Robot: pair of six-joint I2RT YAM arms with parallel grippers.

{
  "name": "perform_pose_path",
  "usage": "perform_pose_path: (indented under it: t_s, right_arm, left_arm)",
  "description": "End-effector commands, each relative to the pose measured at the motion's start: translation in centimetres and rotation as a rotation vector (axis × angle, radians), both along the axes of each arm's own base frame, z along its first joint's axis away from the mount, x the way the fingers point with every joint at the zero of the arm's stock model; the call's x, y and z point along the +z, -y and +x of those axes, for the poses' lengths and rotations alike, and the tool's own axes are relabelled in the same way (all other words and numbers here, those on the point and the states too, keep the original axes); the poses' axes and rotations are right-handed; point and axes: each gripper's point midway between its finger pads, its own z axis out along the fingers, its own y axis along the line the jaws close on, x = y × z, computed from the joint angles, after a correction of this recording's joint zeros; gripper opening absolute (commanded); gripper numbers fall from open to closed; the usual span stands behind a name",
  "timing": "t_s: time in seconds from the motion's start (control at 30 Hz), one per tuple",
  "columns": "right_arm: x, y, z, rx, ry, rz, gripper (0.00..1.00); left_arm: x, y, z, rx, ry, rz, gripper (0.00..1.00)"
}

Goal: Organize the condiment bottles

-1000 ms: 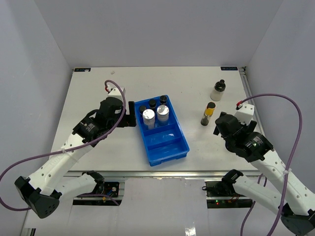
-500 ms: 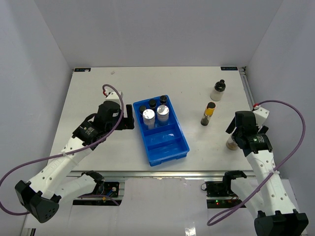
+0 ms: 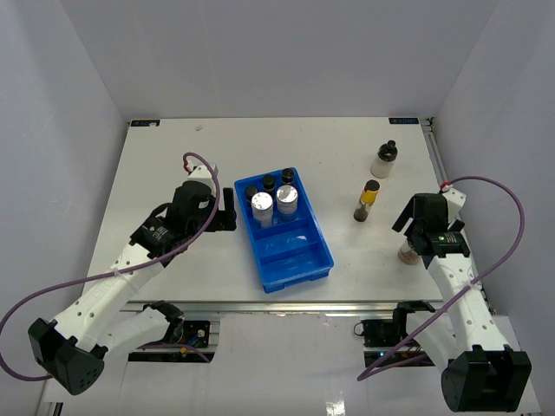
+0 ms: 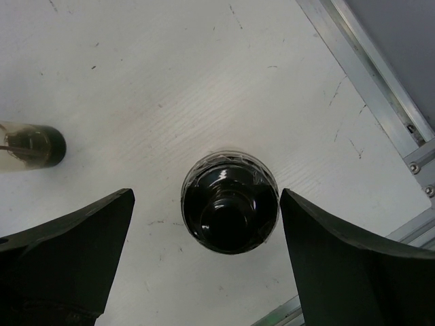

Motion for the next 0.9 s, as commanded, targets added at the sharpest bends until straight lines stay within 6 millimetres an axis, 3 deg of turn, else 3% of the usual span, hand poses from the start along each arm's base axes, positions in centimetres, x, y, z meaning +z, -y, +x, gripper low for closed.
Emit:
perform_pose_path:
  t_s: [0.0,0.3,0.5,0.7,0.73,0.87]
  right_arm:
    - [-0.7,0.9,-0.1,-0.068,0.031,0.001,0.98]
    - [-2.0,1.2,-0.7,-0.094,0.009,0.006,0.94]
    - [-2.4,1.5,-0.8,-0.101,0.005,0.002,0.82]
    - [-1.2,1.8,-0.6,-0.093,0.03,-0.026,0.4]
    - [-0.7,1.9,-0.5,-0.087,0.031,-0.035,0.29]
    - [3.2,1.1,0.8,-0.007,0.1,-0.03,0.09]
  left_arm:
    - [0.3,0.1,0.4,-0.007,0.025,-0.002,0.98]
    - [-0.6,0.1,0.5,-0.005,0.019,-0.002,0.98]
    - [-0.8,-0.1,0.4,-0.003,0.015,0.001,0.98]
    - [-0.3,-0.2,0.2,-0.012,0.041,-0.004,0.98]
    - [-0.2,-0.1,0.1,-0.02,0.042,-0.008,0.98]
    - [-0.1,0.4,0.1,-0.037,0.037,-0.023,0.98]
